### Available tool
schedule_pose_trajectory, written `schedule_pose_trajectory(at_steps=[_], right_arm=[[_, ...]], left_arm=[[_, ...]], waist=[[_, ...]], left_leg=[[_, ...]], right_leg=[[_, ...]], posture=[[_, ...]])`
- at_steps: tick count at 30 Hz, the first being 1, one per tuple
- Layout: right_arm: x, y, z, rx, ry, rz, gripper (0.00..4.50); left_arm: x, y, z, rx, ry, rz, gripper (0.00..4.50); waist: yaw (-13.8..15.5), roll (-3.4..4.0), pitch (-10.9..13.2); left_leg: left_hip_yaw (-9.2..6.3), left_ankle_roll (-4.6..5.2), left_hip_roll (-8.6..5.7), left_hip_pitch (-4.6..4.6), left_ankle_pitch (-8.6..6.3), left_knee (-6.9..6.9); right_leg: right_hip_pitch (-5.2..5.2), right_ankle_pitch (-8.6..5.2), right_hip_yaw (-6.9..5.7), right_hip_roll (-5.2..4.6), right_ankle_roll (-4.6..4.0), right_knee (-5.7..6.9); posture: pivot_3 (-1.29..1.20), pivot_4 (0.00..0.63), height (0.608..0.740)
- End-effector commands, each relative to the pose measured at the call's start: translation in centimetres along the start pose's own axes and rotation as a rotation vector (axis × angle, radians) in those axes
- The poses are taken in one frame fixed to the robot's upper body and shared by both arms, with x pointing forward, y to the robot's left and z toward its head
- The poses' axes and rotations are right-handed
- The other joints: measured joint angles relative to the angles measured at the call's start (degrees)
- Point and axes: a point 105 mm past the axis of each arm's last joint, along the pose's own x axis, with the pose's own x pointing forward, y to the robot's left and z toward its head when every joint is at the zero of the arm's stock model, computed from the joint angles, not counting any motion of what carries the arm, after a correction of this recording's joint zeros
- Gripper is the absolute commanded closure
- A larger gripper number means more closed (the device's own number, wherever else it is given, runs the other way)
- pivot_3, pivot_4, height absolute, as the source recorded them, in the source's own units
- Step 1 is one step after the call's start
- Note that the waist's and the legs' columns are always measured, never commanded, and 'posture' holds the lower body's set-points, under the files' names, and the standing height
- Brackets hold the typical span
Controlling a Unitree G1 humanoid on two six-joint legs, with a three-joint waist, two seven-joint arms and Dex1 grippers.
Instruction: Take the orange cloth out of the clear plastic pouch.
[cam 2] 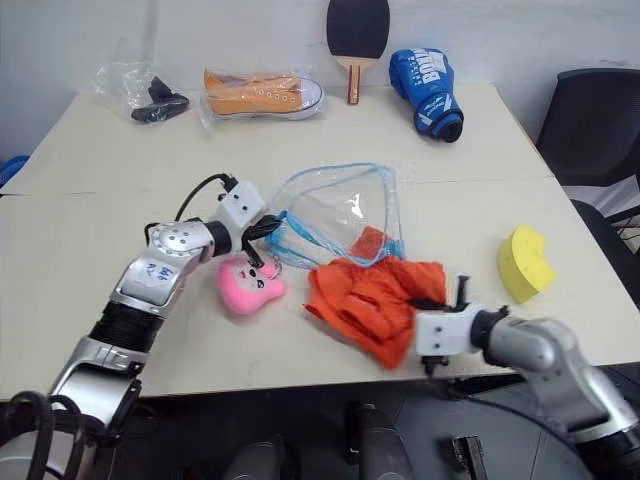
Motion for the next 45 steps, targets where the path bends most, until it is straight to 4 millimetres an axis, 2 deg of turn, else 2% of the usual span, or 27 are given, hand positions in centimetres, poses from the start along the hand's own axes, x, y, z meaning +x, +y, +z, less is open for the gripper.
schedule_pose_trajectory(at_steps=[1,5,11,13,14,17,19,21,27,28,30,34,38,41,42,44,45], right_arm=[[-1.8,-2.0,-2.9,0.004,0.081,-0.050,4.47],[-2.1,-2.6,-4.7,0.037,0.107,-0.067,4.47],[-2.1,-2.0,-5.2,0.071,0.102,-0.062,4.47],[-2.3,-1.8,-5.3,0.089,0.097,-0.066,4.47],[-2.4,-1.9,-5.4,0.111,0.099,-0.081,4.47],[-2.3,-2.8,-5.7,0.181,0.105,-0.152,4.47],[-1.8,-3.4,-5.5,0.235,0.094,-0.193,4.47],[-1.3,-4.0,-5.6,0.284,0.111,-0.239,4.47],[-0.5,-4.2,-6.1,0.355,0.161,-0.274,4.47],[-0.5,-4.0,-6.0,0.367,0.160,-0.258,4.23],[-0.5,-3.6,-5.7,0.376,0.153,-0.227,3.78],[-1.0,-3.3,-5.1,0.391,0.133,-0.190,2.49],[-1.9,-3.3,-4.3,0.406,0.122,-0.162,1.13],[-3.5,-4.2,-3.7,0.500,0.105,-0.182,0.14],[-4.4,-4.6,-3.7,0.566,0.097,-0.196,0.00],[-6.2,-4.9,-3.8,0.677,0.096,-0.205,0.00],[-7.4,-4.8,-4.1,0.749,0.098,-0.201,0.00]], left_arm=[[-2.0,3.8,-0.7,0.073,0.045,0.106,4.50],[-3.2,5.6,-1.2,0.135,0.078,0.134,4.50],[-4.6,8.0,-2.0,0.184,0.130,0.179,4.50],[-4.6,8.2,-1.7,0.175,0.113,0.171,4.50],[-4.5,7.9,-1.5,0.156,0.095,0.148,4.50],[-4.3,4.8,-0.5,0.139,0.022,-0.023,4.50],[-4.8,2.1,-0.4,0.172,0.004,-0.162,4.50],[-5.5,0.4,-0.7,0.213,0.014,-0.246,4.50],[-6.9,-0.3,-1.5,0.259,0.073,-0.289,4.50],[-7.1,-0.3,-1.7,0.256,0.081,-0.293,4.50],[-7.6,-0.1,-2.0,0.260,0.100,-0.295,4.04],[-8.3,0.4,-2.6,0.255,0.123,-0.277,3.01],[-9.1,0.4,-2.1,0.235,0.089,-0.292,1.78],[-10.0,0.3,-1.0,0.161,0.020,-0.314,0.90],[-10.6,0.4,-0.5,0.121,-0.018,-0.318,0.57],[-11.8,0.8,0.5,0.048,-0.089,-0.320,0.02],[-12.6,1.0,0.8,0.008,-0.122,-0.331,0.01]], waist=[[0.00,0.00,0.00],[0.06,0.00,0.00],[-0.03,0.00,0.00],[0.10,0.00,0.00],[0.21,0.00,0.00],[0.19,0.00,0.00],[0.07,0.01,0.00],[-0.25,0.00,0.00],[-0.25,0.02,-0.01],[-0.19,0.02,-0.01],[-0.09,0.02,-0.01],[-0.03,0.02,-0.01],[-0.04,0.02,-0.01],[0.03,0.02,-0.01],[0.05,0.02,-0.01],[0.09,0.02,-0.01],[0.11,0.02,-0.01]], left_leg=[[0.02,0.00,0.00,0.00,0.00,0.00],[0.06,0.00,0.01,-0.02,0.00,0.01],[0.11,0.00,0.07,-0.01,0.00,-0.01],[0.15,0.01,0.12,-0.01,0.01,-0.01],[0.19,0.01,0.12,-0.03,0.01,0.00],[0.29,0.02,0.13,-0.08,0.01,0.01],[0.30,0.02,0.19,-0.08,0.01,0.00],[0.26,0.00,0.26,-0.06,0.01,0.00],[0.24,-0.11,0.28,-0.03,0.04,0.02],[0.24,-0.11,0.28,-0.03,0.04,0.02],[0.23,-0.09,0.26,-0.04,0.03,0.00],[0.23,-0.08,0.29,-0.06,0.02,-0.02],[0.23,-0.06,0.26,-0.06,0.01,-0.02],[0.20,-0.06,0.27,-0.07,0.01,-0.03],[0.19,-0.06,0.28,-0.07,0.01,-0.02],[0.10,-0.04,0.28,-0.07,0.01,-0.02],[0.07,-0.04,0.27,-0.06,0.01,-0.02]], right_leg=[[0.00,-0.01,-0.01,0.01,-0.01,0.00],[-0.01,-0.01,-0.02,-0.02,-0.01,-0.01],[-0.04,-0.01,-0.03,-0.02,-0.02,0.01],[-0.02,-0.01,-0.05,-0.07,-0.01,0.02],[-0.01,-0.01,-0.06,-0.07,-0.01,0.01],[0.01,-0.01,-0.15,-0.13,0.00,-0.01],[-0.01,-0.01,-0.15,-0.12,0.00,0.02],[-0.09,-0.01,-0.11,-0.12,-0.02,0.06],[-0.10,-0.05,-0.03,-0.03,-0.11,0.13],[-0.10,-0.06,-0.03,-0.02,-0.11,0.13],[-0.09,-0.06,-0.02,-0.02,-0.11,0.09],[-0.10,-0.06,-0.05,0.01,-0.11,0.07],[-0.10,-0.06,-0.05,0.00,-0.10,0.07],[-0.12,-0.06,-0.05,0.01,-0.10,0.06],[-0.10,-0.06,-0.05,0.01,-0.10,0.06],[-0.11,-0.05,-0.04,0.00,-0.10,0.07],[-0.09,-0.05,-0.04,0.00,-0.10,0.07]], posture=[[0.00,0.150,0.740],[0.00,0.150,0.740],[0.00,0.150,0.740],[0.00,0.150,0.740],[0.00,0.150,0.740],[0.00,0.150,0.740],[0.00,0.150,0.740],[0.00,0.150,0.740],[0.00,0.150,0.740],[0.00,0.150,0.740],[0.00,0.150,0.740],[0.00,0.150,0.740],[0.00,0.150,0.740],[0.00,0.150,0.740],[0.00,0.150,0.740],[0.00,0.150,0.740],[0.00,0.150,0.740]])
